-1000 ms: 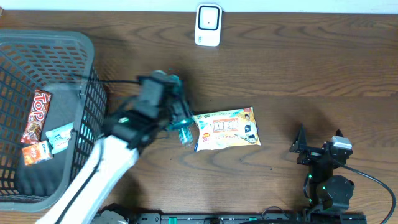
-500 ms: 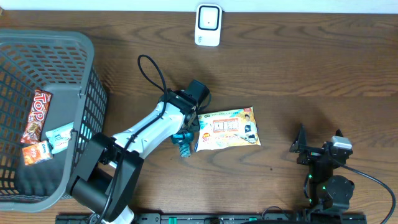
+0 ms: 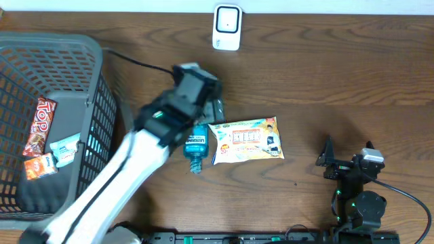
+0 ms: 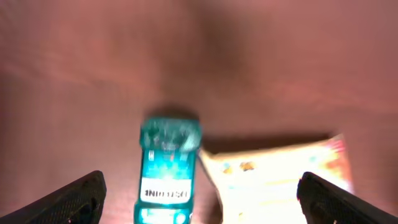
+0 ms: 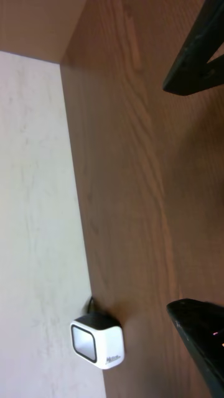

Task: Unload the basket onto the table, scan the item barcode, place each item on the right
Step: 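Lift the Listerine bottle out and set it left of the wipes, then reach the left gripper into the basket and grasp the small teal wipes pack, then carry the small teal pack out and drop it behind the wipes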

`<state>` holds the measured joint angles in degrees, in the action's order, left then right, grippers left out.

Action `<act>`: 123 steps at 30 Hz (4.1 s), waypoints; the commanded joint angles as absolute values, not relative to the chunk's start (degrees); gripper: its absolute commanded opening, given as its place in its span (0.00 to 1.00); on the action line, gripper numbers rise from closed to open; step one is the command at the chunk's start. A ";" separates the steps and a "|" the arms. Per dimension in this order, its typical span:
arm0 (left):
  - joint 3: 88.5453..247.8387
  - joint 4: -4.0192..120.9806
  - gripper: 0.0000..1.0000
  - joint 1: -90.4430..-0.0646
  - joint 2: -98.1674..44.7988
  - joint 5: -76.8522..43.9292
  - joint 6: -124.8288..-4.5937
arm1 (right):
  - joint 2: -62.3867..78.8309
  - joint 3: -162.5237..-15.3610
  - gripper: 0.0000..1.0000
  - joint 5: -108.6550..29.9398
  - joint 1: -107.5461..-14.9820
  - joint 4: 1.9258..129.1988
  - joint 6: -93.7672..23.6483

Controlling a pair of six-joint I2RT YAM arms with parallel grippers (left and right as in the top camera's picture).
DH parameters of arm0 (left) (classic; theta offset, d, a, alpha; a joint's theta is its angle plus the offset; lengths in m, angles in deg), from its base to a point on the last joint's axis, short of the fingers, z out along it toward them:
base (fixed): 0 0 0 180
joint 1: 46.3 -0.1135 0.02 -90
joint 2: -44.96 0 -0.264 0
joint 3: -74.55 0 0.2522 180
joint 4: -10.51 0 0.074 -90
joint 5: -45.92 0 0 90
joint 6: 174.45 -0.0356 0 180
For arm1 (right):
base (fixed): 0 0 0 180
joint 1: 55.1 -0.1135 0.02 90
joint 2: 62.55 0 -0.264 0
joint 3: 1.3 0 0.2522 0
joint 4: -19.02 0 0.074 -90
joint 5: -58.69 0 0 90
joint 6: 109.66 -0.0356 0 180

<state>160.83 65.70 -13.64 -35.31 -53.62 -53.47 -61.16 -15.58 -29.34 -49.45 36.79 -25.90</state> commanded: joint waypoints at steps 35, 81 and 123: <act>169.18 90.58 0.98 -77.63 -60.60 -46.38 -23.92 | -61.40 -15.38 0.99 -29.10 -49.52 36.83 -25.16; 164.69 68.41 0.31 -76.00 -15.68 -24.09 -35.54 | -61.40 -15.38 0.99 -29.10 -49.52 36.83 -25.14; 162.64 37.64 0.40 -4.17 -58.98 -37.93 -25.88 | -61.40 -15.38 0.99 -29.10 -49.52 36.83 -25.16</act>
<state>162.57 38.89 -3.89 -57.58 -33.05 -30.63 -61.16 -15.58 -29.34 -49.45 36.77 -25.90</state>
